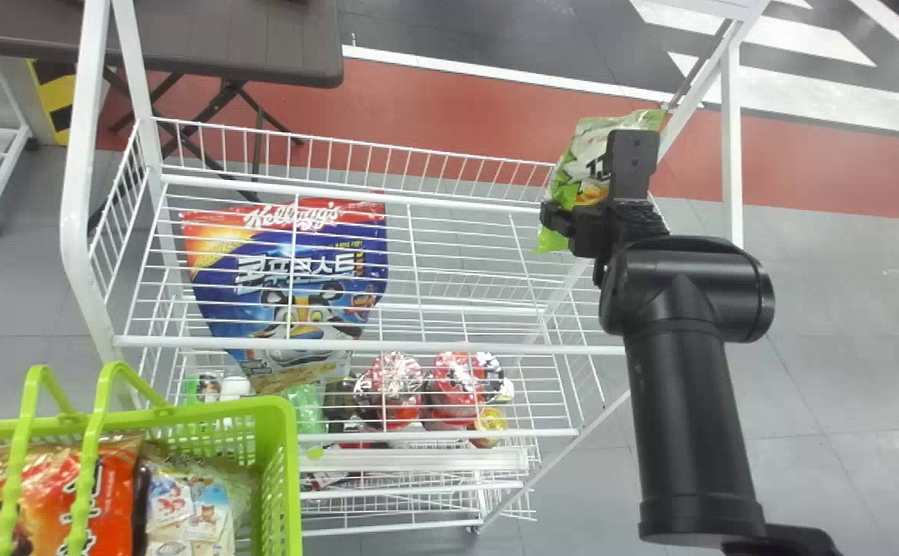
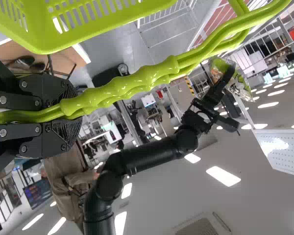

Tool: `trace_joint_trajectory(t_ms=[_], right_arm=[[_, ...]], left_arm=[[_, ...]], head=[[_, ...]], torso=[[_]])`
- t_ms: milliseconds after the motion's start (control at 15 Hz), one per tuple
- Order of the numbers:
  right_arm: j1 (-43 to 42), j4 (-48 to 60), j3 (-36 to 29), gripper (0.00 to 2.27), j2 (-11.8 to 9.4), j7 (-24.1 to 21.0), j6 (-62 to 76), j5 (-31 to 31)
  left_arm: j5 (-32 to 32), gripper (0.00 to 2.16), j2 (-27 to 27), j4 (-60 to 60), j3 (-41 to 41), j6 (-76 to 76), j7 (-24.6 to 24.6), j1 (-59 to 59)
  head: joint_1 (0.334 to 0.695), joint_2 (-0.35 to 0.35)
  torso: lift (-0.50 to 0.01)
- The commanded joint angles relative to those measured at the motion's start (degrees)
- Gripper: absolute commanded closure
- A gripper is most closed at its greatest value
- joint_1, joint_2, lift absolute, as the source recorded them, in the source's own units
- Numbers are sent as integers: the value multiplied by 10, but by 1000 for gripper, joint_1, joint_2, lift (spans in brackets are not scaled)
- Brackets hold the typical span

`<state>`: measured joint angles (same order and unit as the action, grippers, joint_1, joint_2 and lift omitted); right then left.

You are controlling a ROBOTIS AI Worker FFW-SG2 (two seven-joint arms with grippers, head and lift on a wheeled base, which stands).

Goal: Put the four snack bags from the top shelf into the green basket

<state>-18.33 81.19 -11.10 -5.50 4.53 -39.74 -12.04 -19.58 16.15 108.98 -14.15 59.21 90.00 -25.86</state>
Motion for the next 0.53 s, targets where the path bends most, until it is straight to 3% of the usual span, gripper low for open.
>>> trace_joint_trajectory(t_ms=[0, 467], right_arm=[[5, 1, 0, 2233, 4, -20, -7, -1], [78, 110, -9, 2250, 12, -26, 2, 69]], left_arm=[[0, 2145, 1, 0, -2, 0, 6, -2], [-1, 2145, 2, 5, -3, 0, 6, -8]], head=[[695, -305], [695, -307]], torso=[[0], [0]])
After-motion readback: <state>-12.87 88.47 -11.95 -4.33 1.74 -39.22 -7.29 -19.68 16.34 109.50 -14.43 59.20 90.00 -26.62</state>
